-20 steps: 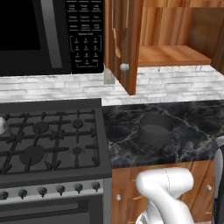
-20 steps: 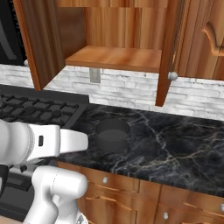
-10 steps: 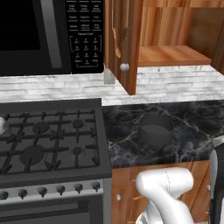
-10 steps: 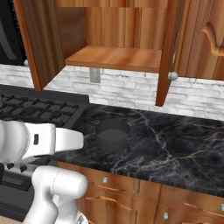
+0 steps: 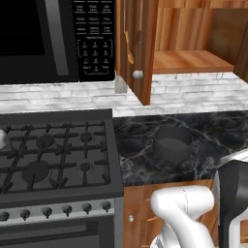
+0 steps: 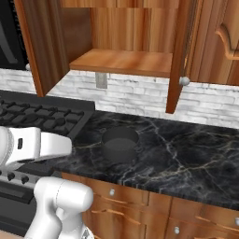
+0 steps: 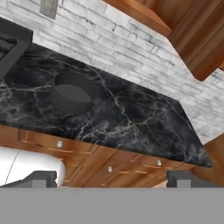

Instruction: Pick the kettle from the cabinet and place it on a stove burner. Then pick the pot from the counter and place it on another stove burner. Finally, turn both burners on.

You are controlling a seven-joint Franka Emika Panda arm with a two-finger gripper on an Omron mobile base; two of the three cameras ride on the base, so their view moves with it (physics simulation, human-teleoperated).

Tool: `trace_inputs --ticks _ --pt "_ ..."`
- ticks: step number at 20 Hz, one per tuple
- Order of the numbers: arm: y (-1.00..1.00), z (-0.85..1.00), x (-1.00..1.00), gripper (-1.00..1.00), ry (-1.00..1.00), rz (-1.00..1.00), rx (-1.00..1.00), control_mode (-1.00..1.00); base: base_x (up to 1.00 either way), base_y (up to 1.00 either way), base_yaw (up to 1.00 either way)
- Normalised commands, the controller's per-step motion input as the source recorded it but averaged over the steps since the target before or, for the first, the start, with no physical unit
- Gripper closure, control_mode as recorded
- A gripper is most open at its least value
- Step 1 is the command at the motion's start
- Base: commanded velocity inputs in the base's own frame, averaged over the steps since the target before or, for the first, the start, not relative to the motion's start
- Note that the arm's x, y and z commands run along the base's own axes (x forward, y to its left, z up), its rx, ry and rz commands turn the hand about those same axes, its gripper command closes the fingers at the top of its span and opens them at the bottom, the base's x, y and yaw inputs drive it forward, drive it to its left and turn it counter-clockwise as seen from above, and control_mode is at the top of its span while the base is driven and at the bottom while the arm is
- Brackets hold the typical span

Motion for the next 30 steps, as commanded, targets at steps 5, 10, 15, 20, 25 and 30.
trace_inputs --ticks 5,10,15,20,25,30 --pt "0.25 -0.47 -0.06 -1.00 -0.06 0.07 0.00 -1.00 0.00 0.00 0.00" --pt "0.28 -0.47 0.02 -1.00 -0.12 0.10 0.00 -1.00 0.00 0.00 0.00" --pt "0.02 -0.39 0.29 -1.00 -0.11 0.15 0.03 -1.00 0.00 0.00 0.00" --pt "0.01 -0.36 0.33 -1.00 -0.08 0.16 0.05 -1.00 0.00 0.00 0.00" --pt "0.05 -0.33 0.32 -1.00 -0.09 0.11 0.02 -1.00 0.00 0.00 0.00" --pt "0.14 -0.32 0.36 -1.00 -0.06 0.01 0.01 -1.00 0.00 0.00 0.00"
